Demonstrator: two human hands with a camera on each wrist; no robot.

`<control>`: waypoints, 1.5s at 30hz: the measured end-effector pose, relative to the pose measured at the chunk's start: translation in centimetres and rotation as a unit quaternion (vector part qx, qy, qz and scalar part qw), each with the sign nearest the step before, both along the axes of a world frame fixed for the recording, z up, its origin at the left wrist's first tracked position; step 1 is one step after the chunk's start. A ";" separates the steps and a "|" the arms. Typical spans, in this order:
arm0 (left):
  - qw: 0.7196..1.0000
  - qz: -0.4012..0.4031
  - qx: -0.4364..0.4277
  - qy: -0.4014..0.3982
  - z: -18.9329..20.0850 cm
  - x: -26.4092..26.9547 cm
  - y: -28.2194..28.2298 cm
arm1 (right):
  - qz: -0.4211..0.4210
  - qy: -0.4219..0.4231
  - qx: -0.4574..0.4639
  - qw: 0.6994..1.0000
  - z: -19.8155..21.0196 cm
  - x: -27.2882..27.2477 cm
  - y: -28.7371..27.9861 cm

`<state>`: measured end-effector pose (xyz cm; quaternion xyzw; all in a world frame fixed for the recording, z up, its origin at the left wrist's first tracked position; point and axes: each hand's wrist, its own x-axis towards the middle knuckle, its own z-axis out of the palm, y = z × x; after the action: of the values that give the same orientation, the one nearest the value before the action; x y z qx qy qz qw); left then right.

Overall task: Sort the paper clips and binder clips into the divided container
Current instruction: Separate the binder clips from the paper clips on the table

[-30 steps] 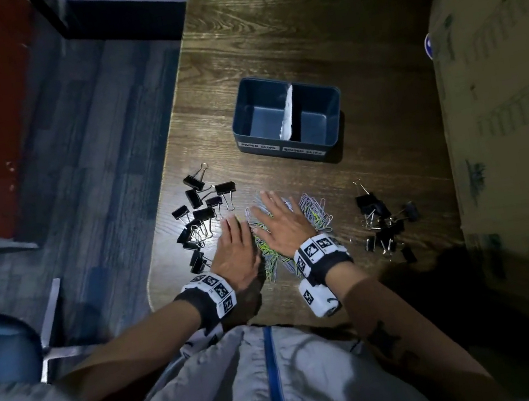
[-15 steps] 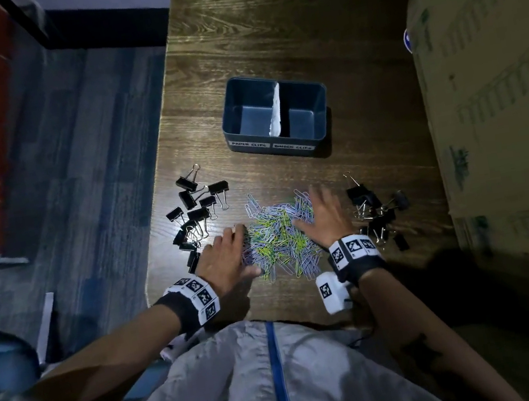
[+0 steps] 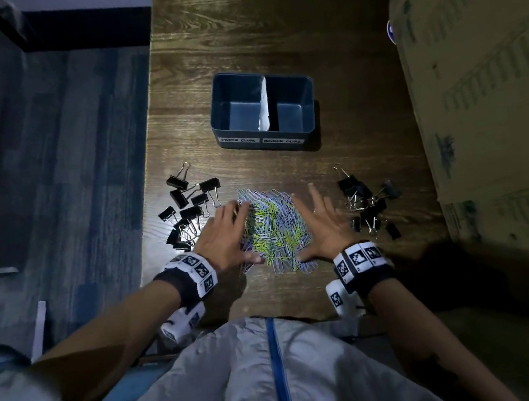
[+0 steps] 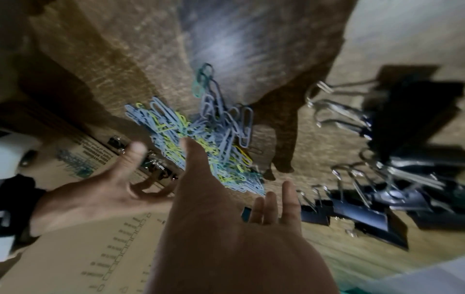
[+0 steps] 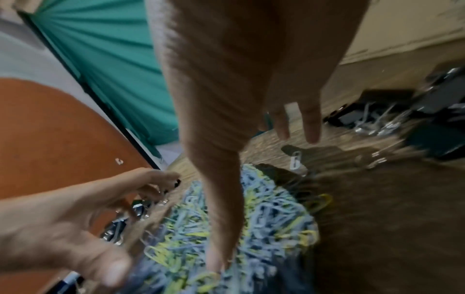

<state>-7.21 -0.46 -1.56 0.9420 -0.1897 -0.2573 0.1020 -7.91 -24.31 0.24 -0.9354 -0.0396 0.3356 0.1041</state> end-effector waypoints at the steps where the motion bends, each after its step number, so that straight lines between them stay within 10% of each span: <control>1: 1.000 -0.015 0.018 0.014 -0.2 0.5 0.3 | 0.013 0.028 -0.020 0.999 0.1 -0.1 -0.3; 12: 0.993 -0.105 0.049 0.027 -0.4 1.9 -3.8 | -0.013 -0.038 -0.003 0.999 -1.4 -0.5 3.3; 21: 0.999 -0.027 -0.019 0.011 0.9 0.7 -0.1 | -0.105 -0.107 0.035 0.988 -1.0 -1.3 -0.5; 27: 0.979 -0.197 0.009 0.055 2.5 -1.8 1.0 | -0.117 0.066 0.033 0.990 -1.8 -3.5 -0.7; 39: 0.982 -0.096 -0.160 -0.039 -0.3 -2.5 -0.5 | -0.169 -0.090 0.159 0.969 -3.1 -3.3 1.1; 45: 0.995 -0.078 0.057 -0.004 -0.7 -2.1 -0.1 | -0.092 0.001 0.036 0.995 -0.3 1.6 -0.1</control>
<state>-9.28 -0.57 -2.24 0.9296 -0.2479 -0.2713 0.0269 -6.34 -24.39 -0.05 -0.9304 0.0351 0.3241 0.1679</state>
